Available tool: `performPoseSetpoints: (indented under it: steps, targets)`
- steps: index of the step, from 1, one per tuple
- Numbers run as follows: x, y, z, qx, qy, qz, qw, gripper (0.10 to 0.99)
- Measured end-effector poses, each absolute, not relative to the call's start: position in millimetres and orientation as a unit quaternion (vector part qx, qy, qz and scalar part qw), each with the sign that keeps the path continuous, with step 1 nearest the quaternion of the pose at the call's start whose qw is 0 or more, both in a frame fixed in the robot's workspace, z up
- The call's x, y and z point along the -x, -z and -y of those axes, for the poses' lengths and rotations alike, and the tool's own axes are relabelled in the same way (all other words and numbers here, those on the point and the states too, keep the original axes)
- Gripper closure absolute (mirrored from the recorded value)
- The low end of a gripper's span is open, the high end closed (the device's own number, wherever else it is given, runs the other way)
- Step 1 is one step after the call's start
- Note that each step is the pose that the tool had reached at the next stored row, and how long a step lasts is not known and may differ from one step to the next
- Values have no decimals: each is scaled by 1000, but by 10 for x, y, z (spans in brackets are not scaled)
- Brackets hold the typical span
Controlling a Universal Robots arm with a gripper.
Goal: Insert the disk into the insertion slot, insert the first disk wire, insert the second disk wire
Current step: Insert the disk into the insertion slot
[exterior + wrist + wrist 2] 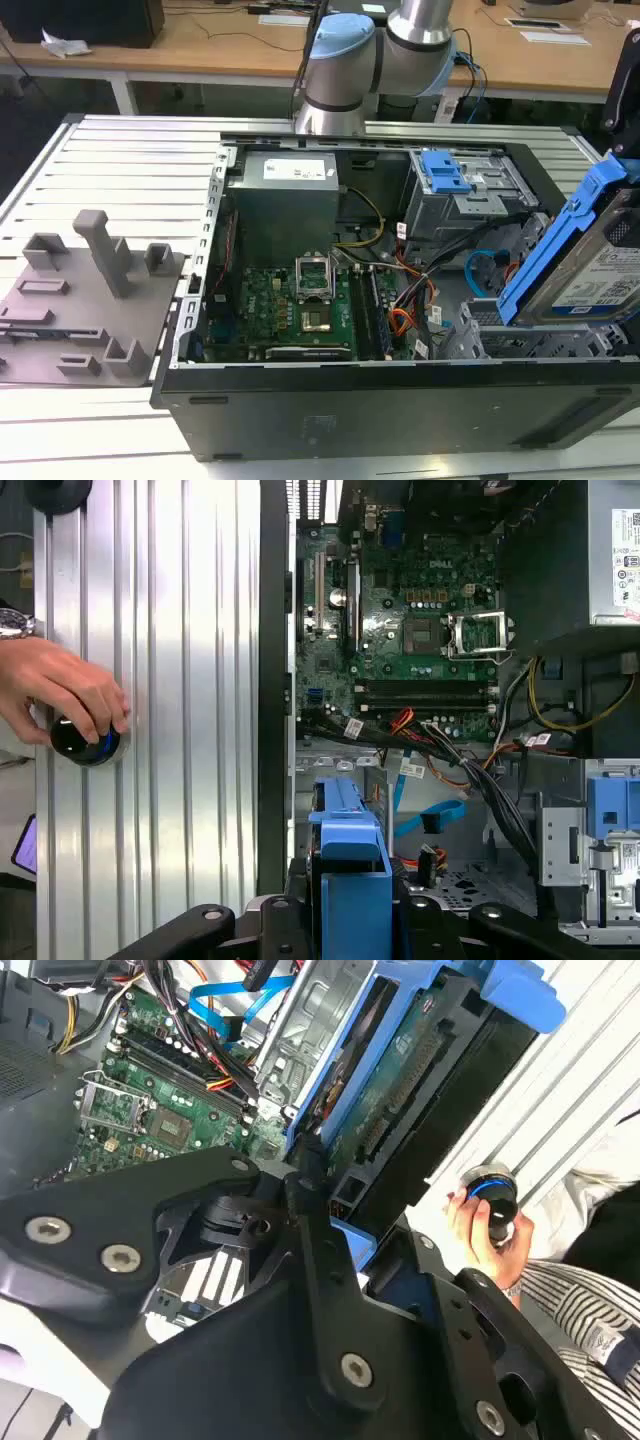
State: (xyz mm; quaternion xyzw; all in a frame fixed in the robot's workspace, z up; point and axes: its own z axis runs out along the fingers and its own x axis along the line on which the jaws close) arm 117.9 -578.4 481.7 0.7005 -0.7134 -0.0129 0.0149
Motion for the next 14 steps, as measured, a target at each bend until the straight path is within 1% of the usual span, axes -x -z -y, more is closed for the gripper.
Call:
performPoseSetpoints:
  steps: [14]
  targets:
    - [-1179,-4635,5784,-701,13,713,15,722]
